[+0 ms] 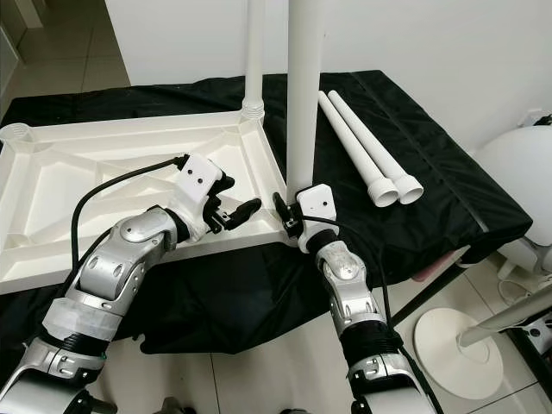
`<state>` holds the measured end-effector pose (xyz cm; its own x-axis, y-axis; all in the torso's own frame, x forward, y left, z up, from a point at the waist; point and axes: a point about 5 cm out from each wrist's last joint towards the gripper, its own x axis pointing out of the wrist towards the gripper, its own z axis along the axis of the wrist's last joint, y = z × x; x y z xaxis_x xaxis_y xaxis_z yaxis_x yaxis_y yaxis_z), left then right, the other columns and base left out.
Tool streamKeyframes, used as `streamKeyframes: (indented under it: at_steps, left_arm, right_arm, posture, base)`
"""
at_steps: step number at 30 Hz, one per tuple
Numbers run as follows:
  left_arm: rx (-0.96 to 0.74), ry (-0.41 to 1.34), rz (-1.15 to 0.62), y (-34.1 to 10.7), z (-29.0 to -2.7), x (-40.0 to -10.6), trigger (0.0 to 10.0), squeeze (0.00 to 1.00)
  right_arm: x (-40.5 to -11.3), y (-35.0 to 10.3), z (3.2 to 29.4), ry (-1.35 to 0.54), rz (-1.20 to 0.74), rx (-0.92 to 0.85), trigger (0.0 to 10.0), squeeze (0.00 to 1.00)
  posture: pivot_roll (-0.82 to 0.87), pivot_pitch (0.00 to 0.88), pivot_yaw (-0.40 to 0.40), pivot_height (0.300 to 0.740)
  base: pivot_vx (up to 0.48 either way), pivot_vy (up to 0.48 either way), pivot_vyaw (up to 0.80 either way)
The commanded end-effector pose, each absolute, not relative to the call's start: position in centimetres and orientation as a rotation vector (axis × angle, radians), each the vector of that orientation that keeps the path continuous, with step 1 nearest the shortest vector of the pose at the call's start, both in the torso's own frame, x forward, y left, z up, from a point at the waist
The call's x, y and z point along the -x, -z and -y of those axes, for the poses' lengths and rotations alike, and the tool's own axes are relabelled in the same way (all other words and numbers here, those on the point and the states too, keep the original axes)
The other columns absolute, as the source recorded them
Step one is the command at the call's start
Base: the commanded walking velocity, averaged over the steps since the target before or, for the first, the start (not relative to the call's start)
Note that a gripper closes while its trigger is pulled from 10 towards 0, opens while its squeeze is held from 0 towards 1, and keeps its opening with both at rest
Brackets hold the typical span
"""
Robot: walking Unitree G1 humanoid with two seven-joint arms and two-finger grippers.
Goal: Building children table
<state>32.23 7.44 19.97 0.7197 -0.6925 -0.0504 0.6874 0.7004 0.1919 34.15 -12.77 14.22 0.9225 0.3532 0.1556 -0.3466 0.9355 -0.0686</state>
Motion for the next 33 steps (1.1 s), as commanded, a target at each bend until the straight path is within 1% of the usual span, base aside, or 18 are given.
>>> streamKeyframes:
  at_steps: [1,7,15,22,24,27,28,29,31,33]
  left_arm:
    - [-0.214,0.803,0.030,-20.1,-7.1,-32.1,10.0,0.00]
    - [-0.217,0.800,0.030,-20.1,-7.2,-32.1,10.0,0.00]
    - [-0.217,0.797,0.027,-20.1,-7.3,-32.1,10.0,0.00]
    - [-0.217,0.794,0.026,-20.0,-7.3,-32.0,10.0,0.00]
    - [-0.216,0.793,0.026,-20.0,-7.3,-32.0,10.0,0.00]
    - [-0.215,0.793,0.027,-20.0,-7.3,-32.0,10.0,0.00]
    - [-0.214,0.792,0.027,-20.0,-7.3,-32.1,10.0,0.00]
    - [-0.214,0.792,0.027,-20.0,-7.3,-32.1,10.0,0.00]
    - [-0.213,0.791,0.027,-20.0,-7.2,-32.1,10.0,0.00]
    - [-0.213,0.791,0.027,-20.0,-7.2,-32.1,10.0,0.00]
  right_arm:
    - [-33.6,-10.7,13.3,-0.332,-0.011,-0.025,10.0,0.00]
    - [-33.7,-10.4,13.3,-0.299,-0.039,-0.079,10.0,0.00]
    - [-33.8,-9.7,13.7,-0.268,-0.081,-0.101,10.0,0.00]
    - [-33.5,-9.9,13.6,-0.251,-0.050,-0.072,10.0,0.00]
    - [-33.4,-10.4,13.1,-0.216,0.003,-0.041,10.0,0.00]
    - [-33.4,-10.9,12.9,-0.127,0.039,-0.058,10.0,0.00]
    - [-33.4,-10.8,13.0,-0.063,0.031,-0.078,10.0,0.00]
    - [-33.4,-10.8,13.0,-0.063,0.031,-0.078,10.0,0.00]
    - [-33.5,-10.6,13.3,0.014,0.016,-0.107,10.0,0.00]
    - [-33.5,-10.6,13.3,0.014,0.016,-0.107,10.0,0.00]
  posture:
    - [0.02,0.061,0.000,0.740]
    - [0.03,0.066,0.000,0.740]
    - [0.03,0.069,-0.001,0.740]
    - [0.03,0.072,-0.002,0.740]
    - [0.03,0.073,-0.002,0.740]
    - [0.03,0.073,-0.002,0.740]
    - [0.03,0.073,-0.002,0.740]
    - [0.03,0.073,-0.002,0.740]
    - [0.02,0.073,-0.006,0.740]
    - [0.02,0.073,-0.006,0.740]
  base:
    - [0.000,0.000,0.00]
    - [0.000,0.000,0.00]
    - [0.000,0.000,0.00]
    - [0.000,0.000,0.00]
    - [0.000,0.000,0.00]
    - [0.000,0.000,0.00]
    - [0.000,0.000,0.00]
    - [0.000,0.000,0.00]
    - [0.000,0.000,0.00]
    - [0.000,0.000,0.00]
